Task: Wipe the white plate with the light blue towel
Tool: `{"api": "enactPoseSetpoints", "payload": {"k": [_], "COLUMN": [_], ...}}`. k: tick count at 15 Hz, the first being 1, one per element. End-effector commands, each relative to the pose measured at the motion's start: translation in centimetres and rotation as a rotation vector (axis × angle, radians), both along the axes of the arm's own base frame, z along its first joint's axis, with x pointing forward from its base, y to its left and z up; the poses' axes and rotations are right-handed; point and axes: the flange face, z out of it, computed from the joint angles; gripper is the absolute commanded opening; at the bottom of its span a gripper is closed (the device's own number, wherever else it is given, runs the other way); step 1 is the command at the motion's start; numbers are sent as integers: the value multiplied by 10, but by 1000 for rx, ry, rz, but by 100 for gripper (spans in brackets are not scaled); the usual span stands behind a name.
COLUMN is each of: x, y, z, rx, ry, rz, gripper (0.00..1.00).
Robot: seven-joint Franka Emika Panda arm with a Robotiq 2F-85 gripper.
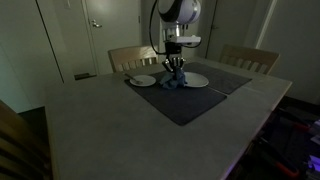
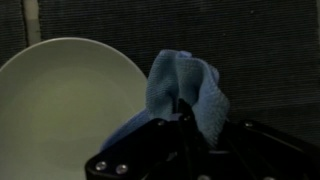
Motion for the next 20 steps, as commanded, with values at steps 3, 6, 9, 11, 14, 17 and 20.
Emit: {"api": "enactPoseSetpoints", "payload": {"k": [3, 6, 9, 11, 14, 17, 20], "x": [7, 3, 0, -1, -3, -3, -3], "y": [68, 96, 111, 110, 109, 109, 108], "z": [10, 4, -9, -21, -42, -52, -50], "rx": [104, 156, 171, 159, 169, 159, 150], "ry": [-53, -54, -53, -48, -35, -24, -23], "rz": [156, 196, 223, 223, 213, 215, 232], "gripper": [2, 2, 2, 2, 2, 2, 2]}}
